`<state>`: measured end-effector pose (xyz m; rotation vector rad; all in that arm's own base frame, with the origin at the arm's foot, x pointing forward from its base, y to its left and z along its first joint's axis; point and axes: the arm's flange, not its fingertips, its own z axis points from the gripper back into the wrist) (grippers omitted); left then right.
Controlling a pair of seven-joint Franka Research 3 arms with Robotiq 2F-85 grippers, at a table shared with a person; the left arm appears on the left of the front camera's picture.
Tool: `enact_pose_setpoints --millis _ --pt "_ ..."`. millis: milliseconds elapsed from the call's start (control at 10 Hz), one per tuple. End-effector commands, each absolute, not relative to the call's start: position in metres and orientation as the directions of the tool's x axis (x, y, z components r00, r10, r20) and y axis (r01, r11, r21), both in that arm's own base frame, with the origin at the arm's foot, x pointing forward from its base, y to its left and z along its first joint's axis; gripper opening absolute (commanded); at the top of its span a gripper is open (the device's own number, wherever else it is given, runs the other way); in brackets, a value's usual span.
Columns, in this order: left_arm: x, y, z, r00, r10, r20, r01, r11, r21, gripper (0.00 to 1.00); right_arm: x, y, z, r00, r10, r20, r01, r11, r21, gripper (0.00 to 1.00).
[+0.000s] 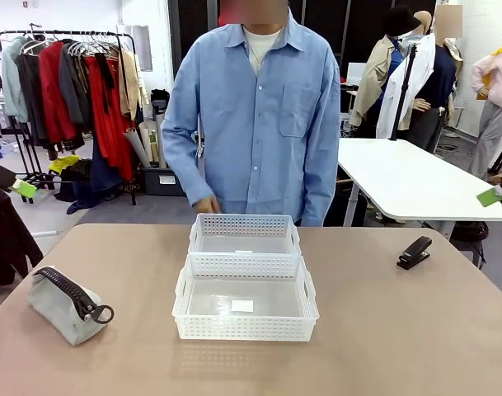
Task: Distribute items into two baskets.
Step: Pick up the Pencil pouch that the person points to.
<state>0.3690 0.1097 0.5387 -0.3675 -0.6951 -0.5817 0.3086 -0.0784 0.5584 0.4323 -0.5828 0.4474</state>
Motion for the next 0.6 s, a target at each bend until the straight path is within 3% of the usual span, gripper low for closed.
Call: enact_pose_setpoints --millis 0,500 --pt "0.361 0.121 0.535 0.588 -0.377 0.716 0.643 0.754 -0.132 1.00 0.291 -0.094 0.551 0.711 0.240 0.661 -0.536 0.793 0.289 1.00" --pt "0.357 0.127 0.535 0.568 -0.379 0.731 0.658 0.743 -0.126 1.00 0.272 -0.099 0.545 0.716 0.255 0.650 -0.555 0.772 0.309 1.00"
